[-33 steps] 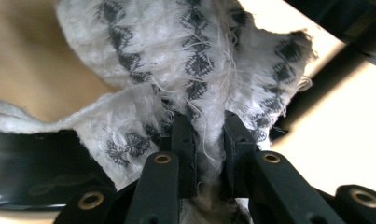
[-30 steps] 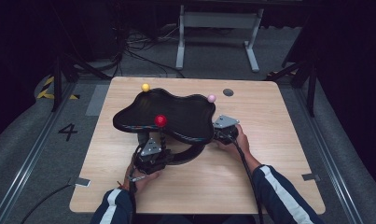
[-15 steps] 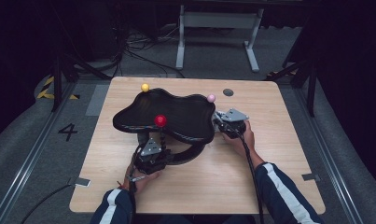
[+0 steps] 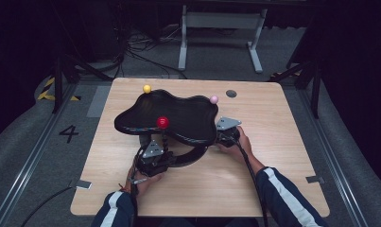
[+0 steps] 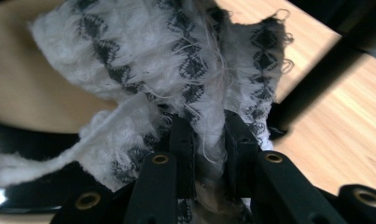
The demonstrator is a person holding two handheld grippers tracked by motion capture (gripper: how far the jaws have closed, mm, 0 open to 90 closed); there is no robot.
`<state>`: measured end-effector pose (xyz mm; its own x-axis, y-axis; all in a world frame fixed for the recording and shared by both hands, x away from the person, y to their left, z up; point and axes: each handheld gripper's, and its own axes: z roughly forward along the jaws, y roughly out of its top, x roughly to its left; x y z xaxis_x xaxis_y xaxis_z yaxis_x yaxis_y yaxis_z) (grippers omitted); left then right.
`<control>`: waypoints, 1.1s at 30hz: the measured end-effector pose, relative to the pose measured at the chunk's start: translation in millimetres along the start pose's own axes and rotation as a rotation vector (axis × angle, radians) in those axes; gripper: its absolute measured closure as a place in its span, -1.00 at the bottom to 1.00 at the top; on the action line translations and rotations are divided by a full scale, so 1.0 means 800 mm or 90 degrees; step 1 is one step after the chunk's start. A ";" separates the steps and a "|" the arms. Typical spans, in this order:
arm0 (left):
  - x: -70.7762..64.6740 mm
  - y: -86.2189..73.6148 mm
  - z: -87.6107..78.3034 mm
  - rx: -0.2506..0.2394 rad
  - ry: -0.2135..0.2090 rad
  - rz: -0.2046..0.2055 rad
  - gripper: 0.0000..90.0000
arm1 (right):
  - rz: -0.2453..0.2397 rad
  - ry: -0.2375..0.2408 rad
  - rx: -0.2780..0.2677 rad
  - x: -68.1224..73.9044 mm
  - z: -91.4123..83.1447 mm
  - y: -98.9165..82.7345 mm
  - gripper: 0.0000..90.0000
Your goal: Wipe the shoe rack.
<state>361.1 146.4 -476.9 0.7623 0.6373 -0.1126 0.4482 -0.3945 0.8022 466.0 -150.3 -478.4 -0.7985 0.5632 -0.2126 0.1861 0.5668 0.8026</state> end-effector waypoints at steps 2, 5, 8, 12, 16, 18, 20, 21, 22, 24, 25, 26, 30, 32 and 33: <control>0.000 0.000 0.001 -0.008 0.000 0.003 0.58 | -0.017 0.043 0.000 0.017 -0.005 0.003 0.71; -0.001 0.000 0.002 -0.010 0.000 0.005 0.57 | -0.036 0.071 -0.005 0.032 -0.007 0.007 0.71; -0.001 -0.001 0.002 -0.011 0.001 0.004 0.57 | -0.041 0.077 -0.011 0.043 -0.007 0.009 0.71; -0.002 -0.001 0.001 -0.010 0.004 0.002 0.57 | -0.031 0.098 -0.015 0.063 -0.006 0.014 0.72; -0.002 -0.001 0.001 -0.011 0.005 0.003 0.56 | -0.045 0.085 -0.017 0.062 -0.005 0.013 0.73; -0.002 -0.001 0.001 -0.010 0.005 0.005 0.55 | -0.052 0.064 -0.014 0.057 -0.005 0.012 0.73; -0.002 -0.001 0.001 -0.010 0.005 0.005 0.55 | -0.048 0.051 -0.011 0.050 -0.005 0.010 0.73; -0.002 -0.001 0.001 -0.011 0.005 0.005 0.55 | -0.046 0.044 -0.009 0.046 -0.004 0.009 0.73; -0.002 -0.001 0.001 -0.011 0.005 0.005 0.55 | -0.046 0.044 -0.009 0.046 -0.004 0.009 0.73; -0.003 -0.001 0.002 -0.012 0.005 0.002 0.53 | -0.036 0.006 0.000 0.031 -0.005 0.005 0.73; -0.003 -0.001 0.002 -0.011 0.005 0.008 0.51 | -0.023 0.000 0.005 0.027 -0.006 0.004 0.73; -0.003 -0.001 0.002 -0.011 0.005 0.008 0.50 | -0.012 -0.005 0.011 0.023 -0.006 0.004 0.73; -0.003 -0.001 0.002 -0.011 0.004 0.008 0.51 | 0.004 0.000 0.005 0.017 -0.008 0.000 0.74; -0.003 -0.001 0.002 -0.011 0.004 0.008 0.50 | -0.012 -0.001 0.010 0.020 -0.009 0.001 0.75; -0.003 -0.001 0.002 -0.011 0.003 0.008 0.51 | -0.020 0.002 0.013 0.023 -0.010 0.002 0.75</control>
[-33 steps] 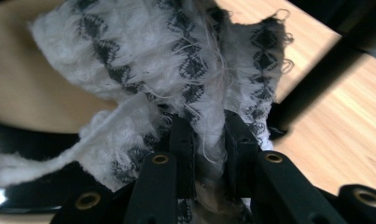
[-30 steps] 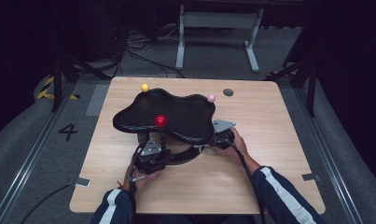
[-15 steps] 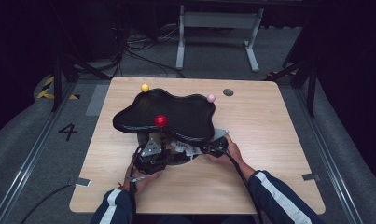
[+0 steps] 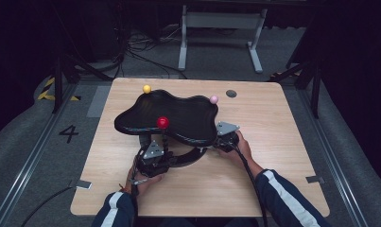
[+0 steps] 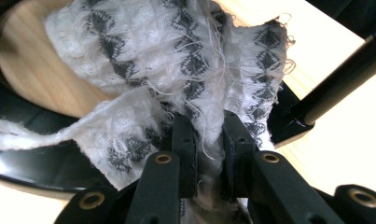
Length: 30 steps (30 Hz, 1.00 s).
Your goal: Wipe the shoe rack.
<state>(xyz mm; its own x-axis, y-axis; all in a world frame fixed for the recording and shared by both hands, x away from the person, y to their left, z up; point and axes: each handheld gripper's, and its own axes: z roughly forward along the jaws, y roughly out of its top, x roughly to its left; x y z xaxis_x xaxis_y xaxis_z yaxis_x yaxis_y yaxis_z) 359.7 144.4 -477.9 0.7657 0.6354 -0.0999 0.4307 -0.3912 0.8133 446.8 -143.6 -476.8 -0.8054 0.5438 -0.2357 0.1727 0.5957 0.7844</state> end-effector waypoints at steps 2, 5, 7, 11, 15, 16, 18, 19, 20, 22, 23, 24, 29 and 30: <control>0.000 0.000 0.000 0.000 0.001 0.001 0.50 | -0.016 0.013 -0.002 0.005 -0.001 0.001 0.75; 0.000 0.001 -0.002 0.013 0.002 0.009 0.48 | -0.040 0.019 0.004 0.015 -0.003 0.005 0.75; -0.002 0.000 -0.001 0.003 0.007 0.019 0.44 | -0.036 0.022 0.003 0.015 -0.004 0.004 0.75; -0.004 0.001 -0.003 0.011 0.021 0.032 0.33 | -0.038 0.020 0.002 0.014 -0.003 0.004 0.75; -0.005 0.001 -0.011 0.029 0.040 0.057 0.22 | -0.038 0.008 0.003 0.013 -0.002 0.004 0.75; -0.006 0.000 -0.015 0.033 0.039 0.054 0.18 | -0.039 0.006 0.003 0.013 -0.002 0.003 0.75; -0.009 0.000 -0.019 0.032 0.043 0.058 0.15 | -0.036 0.000 0.004 0.011 -0.002 0.003 0.75; -0.009 0.000 -0.020 0.036 0.045 0.065 0.15 | -0.035 -0.001 0.004 0.011 -0.002 0.002 0.75; -0.010 0.000 -0.021 0.039 0.043 0.063 0.13 | -0.034 -0.001 0.005 0.010 -0.003 0.002 0.74; -0.012 0.001 -0.024 0.035 0.045 0.069 0.14 | -0.035 -0.005 0.006 0.010 -0.003 0.002 0.74; -0.012 0.002 -0.025 0.026 0.041 0.081 0.19 | -0.036 -0.006 0.007 0.009 -0.003 0.002 0.74; -0.014 0.003 -0.027 0.021 0.051 0.089 0.34 | -0.037 -0.009 0.009 0.009 -0.003 0.002 0.74; -0.016 0.004 -0.028 0.018 0.060 0.073 0.65 | -0.034 -0.016 0.014 0.005 -0.005 0.000 0.75; -0.016 0.004 -0.028 0.018 0.060 0.073 0.65 | -0.034 -0.016 0.014 0.005 -0.005 0.000 0.75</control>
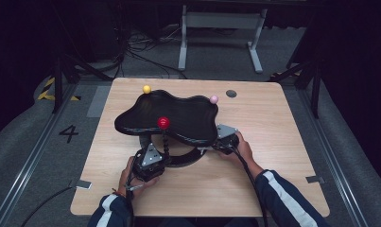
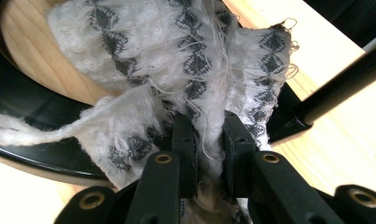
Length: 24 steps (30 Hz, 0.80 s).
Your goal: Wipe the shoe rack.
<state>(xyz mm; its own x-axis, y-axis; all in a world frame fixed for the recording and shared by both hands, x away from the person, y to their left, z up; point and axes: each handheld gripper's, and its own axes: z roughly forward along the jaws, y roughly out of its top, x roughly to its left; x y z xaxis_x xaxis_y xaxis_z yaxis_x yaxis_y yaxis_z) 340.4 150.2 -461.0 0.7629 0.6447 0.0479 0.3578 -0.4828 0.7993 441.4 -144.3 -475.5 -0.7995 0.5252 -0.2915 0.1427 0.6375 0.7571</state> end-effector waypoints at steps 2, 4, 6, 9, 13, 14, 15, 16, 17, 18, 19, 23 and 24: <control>-0.002 0.002 0.002 0.003 -0.004 0.017 0.65 | 0.003 -0.002 0.000 -0.003 -0.002 -0.002 0.75; -0.007 0.004 0.005 0.002 -0.008 0.009 0.66 | 0.009 -0.006 0.004 -0.003 -0.003 -0.003 0.75; -0.010 0.005 0.008 -0.003 -0.015 0.009 0.66 | 0.009 -0.001 0.008 -0.004 -0.006 -0.005 0.75; -0.014 0.007 0.010 -0.006 -0.017 0.012 0.66 | 0.019 0.020 0.006 -0.005 -0.013 -0.008 0.75; -0.021 0.009 0.016 -0.013 -0.012 0.028 0.66 | 0.002 0.031 0.008 0.003 -0.020 -0.009 0.75; -0.021 0.010 0.015 -0.004 -0.009 0.038 0.66 | -0.007 0.037 0.008 0.006 -0.022 -0.009 0.75; -0.024 0.010 0.016 -0.005 -0.013 0.025 0.66 | -0.012 0.041 0.006 0.009 -0.022 -0.008 0.75; -0.024 0.011 0.017 -0.002 -0.013 0.029 0.66 | -0.022 0.046 0.005 0.014 -0.024 -0.007 0.75; -0.024 0.011 0.018 -0.004 -0.012 0.031 0.66 | -0.027 0.054 0.006 0.017 -0.025 -0.006 0.75; -0.026 0.012 0.019 -0.012 -0.015 0.028 0.66 | -0.029 0.062 0.006 0.019 -0.026 -0.005 0.75; -0.028 0.013 0.020 -0.010 -0.015 0.032 0.66 | -0.028 0.072 0.007 0.025 -0.028 -0.003 0.75; -0.035 0.017 0.024 -0.001 -0.025 0.038 0.66 | -0.043 0.107 -0.001 0.041 -0.033 0.000 0.75; -0.037 0.018 0.026 -0.011 -0.029 0.035 0.66 | -0.048 0.111 -0.002 0.045 -0.035 0.000 0.75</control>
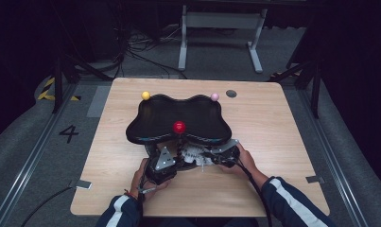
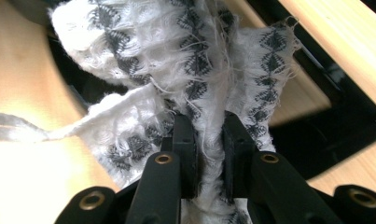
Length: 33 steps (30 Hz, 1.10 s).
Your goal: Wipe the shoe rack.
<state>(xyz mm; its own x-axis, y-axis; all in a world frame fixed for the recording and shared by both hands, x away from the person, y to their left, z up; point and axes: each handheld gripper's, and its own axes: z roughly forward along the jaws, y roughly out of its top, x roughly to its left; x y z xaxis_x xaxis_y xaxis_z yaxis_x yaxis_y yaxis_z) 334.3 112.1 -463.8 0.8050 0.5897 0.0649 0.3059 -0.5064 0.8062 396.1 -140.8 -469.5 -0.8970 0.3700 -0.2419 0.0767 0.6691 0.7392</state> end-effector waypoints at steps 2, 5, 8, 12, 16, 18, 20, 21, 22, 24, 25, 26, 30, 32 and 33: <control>-0.003 0.001 0.003 -0.004 -0.010 0.001 0.66 | -0.004 0.006 0.001 0.006 -0.002 0.001 0.75; -0.007 0.002 0.004 0.001 -0.012 -0.013 0.66 | -0.013 -0.001 0.006 0.009 -0.005 0.000 0.75; -0.010 0.003 0.007 -0.005 -0.016 -0.021 0.66 | -0.013 -0.006 0.003 0.005 -0.007 -0.004 0.75; -0.013 0.008 0.015 -0.012 -0.029 -0.008 0.66 | -0.018 -0.048 0.014 -0.005 -0.009 -0.010 0.75; -0.017 0.014 0.017 0.013 -0.032 0.015 0.66 | 0.000 -0.087 0.020 -0.021 -0.012 -0.021 0.75; -0.016 0.014 0.018 0.016 -0.033 0.015 0.66 | 0.035 -0.072 0.013 -0.026 -0.015 -0.025 0.75; -0.016 0.014 0.019 0.008 -0.035 0.016 0.66 | 0.040 -0.070 0.012 -0.027 -0.016 -0.026 0.75; -0.016 0.014 0.020 0.007 -0.037 0.016 0.66 | 0.034 -0.066 0.011 -0.025 -0.017 -0.026 0.75; -0.016 0.014 0.018 0.014 -0.037 0.015 0.66 | 0.034 -0.054 0.008 -0.024 -0.018 -0.026 0.75; -0.016 0.014 0.019 0.012 -0.038 0.014 0.66 | 0.031 -0.043 0.004 -0.021 -0.018 -0.025 0.75; -0.016 0.014 0.020 0.009 -0.039 0.009 0.66 | 0.026 -0.035 0.003 -0.017 -0.019 -0.024 0.75; -0.018 0.013 0.021 0.002 -0.040 -0.007 0.66 | 0.020 -0.030 0.006 -0.013 -0.020 -0.022 0.75; -0.017 0.016 0.019 0.022 -0.032 0.030 0.66 | -0.038 -0.046 0.028 0.008 -0.022 -0.010 0.76; -0.018 0.016 0.020 0.012 -0.036 0.017 0.66 | -0.021 -0.037 0.021 0.011 -0.023 -0.009 0.76; -0.018 0.015 0.021 0.006 -0.037 0.014 0.66 | -0.019 -0.037 0.019 0.011 -0.023 -0.009 0.76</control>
<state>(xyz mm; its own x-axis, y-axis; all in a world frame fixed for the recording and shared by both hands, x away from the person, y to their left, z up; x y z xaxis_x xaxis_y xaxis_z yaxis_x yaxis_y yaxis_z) 334.9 86.8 -464.6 0.8399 0.5406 0.0485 0.2920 -0.5252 0.7993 379.2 -154.1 -465.0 -0.8727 0.3852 -0.3000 0.0637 0.6991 0.7122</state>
